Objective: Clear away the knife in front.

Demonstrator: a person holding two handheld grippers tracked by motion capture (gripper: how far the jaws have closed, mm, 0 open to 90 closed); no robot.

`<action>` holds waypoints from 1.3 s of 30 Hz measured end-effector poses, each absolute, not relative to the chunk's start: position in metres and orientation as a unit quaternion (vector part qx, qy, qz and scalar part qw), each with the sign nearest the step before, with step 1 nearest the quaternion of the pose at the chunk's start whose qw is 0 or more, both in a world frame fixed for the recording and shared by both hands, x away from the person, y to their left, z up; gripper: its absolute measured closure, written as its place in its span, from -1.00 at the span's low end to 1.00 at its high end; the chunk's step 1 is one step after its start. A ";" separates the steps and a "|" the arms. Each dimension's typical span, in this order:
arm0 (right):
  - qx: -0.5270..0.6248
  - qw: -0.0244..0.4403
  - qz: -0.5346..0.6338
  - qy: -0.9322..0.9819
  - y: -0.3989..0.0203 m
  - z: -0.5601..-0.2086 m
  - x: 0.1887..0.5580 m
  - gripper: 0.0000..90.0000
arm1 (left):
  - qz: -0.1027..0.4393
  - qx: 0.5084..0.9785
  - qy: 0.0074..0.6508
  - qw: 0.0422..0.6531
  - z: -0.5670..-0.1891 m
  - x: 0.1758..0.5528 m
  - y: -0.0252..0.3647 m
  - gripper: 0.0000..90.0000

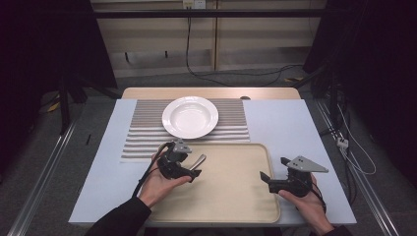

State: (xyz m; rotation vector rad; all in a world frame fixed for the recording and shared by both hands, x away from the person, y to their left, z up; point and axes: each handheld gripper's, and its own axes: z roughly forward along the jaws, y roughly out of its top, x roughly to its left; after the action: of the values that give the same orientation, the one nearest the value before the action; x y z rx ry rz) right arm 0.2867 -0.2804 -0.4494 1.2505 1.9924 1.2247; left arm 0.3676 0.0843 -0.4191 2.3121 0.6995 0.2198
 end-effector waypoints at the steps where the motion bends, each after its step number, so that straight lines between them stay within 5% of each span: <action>1: 0.458 0.243 0.447 0.729 -0.280 -0.449 0.287 -0.87 | 0.082 0.892 0.261 0.359 -0.419 0.366 0.083 -0.23; 17: 0.460 0.246 0.445 0.728 -0.281 -0.449 0.285 -0.87 | 0.059 0.913 0.233 0.330 -0.431 0.366 0.066 0.97; 39: 0.460 0.249 0.443 0.728 -0.281 -0.449 0.284 -0.87 | 0.088 0.922 0.245 0.285 -0.437 0.376 0.070 1.00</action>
State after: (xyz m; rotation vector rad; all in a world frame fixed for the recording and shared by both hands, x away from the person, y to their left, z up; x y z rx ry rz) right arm 0.2840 -0.2813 -0.4489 1.2542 1.9829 1.2063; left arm 0.3762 0.0703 -0.4371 2.4671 0.6553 0.2363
